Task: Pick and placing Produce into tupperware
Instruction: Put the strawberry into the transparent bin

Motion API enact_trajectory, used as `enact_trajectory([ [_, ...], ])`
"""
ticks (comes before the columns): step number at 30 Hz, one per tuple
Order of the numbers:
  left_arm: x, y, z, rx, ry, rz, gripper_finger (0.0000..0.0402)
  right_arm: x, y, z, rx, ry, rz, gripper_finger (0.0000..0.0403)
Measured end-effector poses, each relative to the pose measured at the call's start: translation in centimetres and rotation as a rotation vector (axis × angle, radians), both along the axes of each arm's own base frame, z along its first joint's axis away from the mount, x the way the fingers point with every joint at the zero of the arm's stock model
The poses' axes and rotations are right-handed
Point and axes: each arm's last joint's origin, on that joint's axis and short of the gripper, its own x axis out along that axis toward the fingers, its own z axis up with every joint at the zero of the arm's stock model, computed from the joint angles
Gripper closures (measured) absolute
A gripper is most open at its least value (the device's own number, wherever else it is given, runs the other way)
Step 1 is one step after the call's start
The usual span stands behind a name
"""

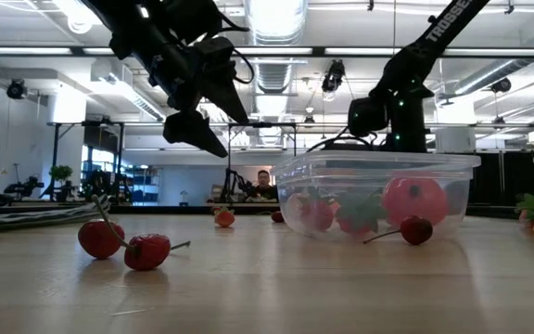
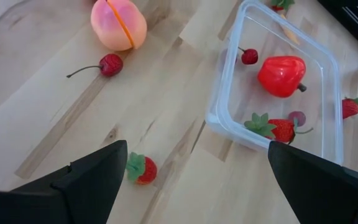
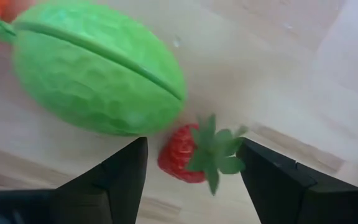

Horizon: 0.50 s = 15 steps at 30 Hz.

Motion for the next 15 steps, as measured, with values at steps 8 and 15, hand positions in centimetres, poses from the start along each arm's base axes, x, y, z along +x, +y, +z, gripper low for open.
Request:
enact_trajectory([
  [8, -0.03, 0.34, 0.02, 0.000, -0.003, 0.011, 0.0027, -0.07, -0.02, -0.35, 0.020, -0.019, 0.003, 0.0185],
  [15, -0.04, 0.39, 0.04, 0.001, -0.005, 0.013, 0.0027, -0.11, -0.07, -0.48, 0.013, -0.022, 0.009, 0.0210],
])
